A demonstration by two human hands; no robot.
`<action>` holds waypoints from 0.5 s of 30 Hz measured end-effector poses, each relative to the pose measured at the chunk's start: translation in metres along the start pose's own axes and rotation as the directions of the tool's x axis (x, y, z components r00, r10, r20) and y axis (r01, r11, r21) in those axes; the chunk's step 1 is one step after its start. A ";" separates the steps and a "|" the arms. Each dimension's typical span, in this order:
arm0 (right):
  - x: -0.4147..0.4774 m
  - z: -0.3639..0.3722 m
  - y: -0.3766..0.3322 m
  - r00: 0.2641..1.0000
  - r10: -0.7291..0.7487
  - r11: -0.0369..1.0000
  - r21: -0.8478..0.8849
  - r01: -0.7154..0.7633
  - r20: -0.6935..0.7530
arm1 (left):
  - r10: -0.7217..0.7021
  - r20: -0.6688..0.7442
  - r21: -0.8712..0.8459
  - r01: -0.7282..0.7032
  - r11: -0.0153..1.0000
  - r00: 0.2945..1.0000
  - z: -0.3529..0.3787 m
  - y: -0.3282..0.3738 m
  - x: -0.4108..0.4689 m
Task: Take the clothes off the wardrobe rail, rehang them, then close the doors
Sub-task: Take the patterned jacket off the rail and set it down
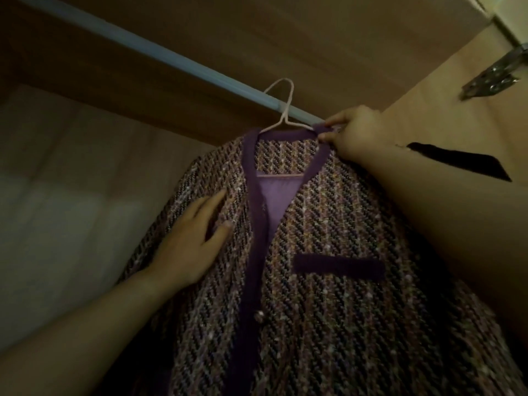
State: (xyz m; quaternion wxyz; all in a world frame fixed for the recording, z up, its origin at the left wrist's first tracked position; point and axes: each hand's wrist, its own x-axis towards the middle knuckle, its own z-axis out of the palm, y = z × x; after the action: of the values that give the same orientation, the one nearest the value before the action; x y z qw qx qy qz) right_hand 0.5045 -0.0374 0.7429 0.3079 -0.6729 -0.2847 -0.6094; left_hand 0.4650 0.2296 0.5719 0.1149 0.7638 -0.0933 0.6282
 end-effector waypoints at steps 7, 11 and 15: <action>-0.003 -0.005 -0.013 0.995 -0.017 0.999 0.032 0.020 -0.103 | 0.004 0.017 0.167 -0.006 0.986 1.000 -0.032 0.009 0.009; -0.011 -0.004 -0.010 0.990 -0.005 0.999 0.032 0.009 -0.142 | -0.038 0.023 0.184 0.033 0.982 0.999 -0.039 0.016 0.020; -0.045 -0.006 0.001 0.971 0.004 0.989 0.148 0.032 -0.238 | -0.014 -0.051 0.194 0.024 0.981 0.999 -0.045 0.027 0.012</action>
State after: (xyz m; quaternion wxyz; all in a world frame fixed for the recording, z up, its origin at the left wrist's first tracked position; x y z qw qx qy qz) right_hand 0.4966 -0.0429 0.6982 0.3852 -0.5680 -0.2957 -0.6644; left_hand 0.4174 0.2174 0.5931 0.0479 0.7566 -0.0214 0.6518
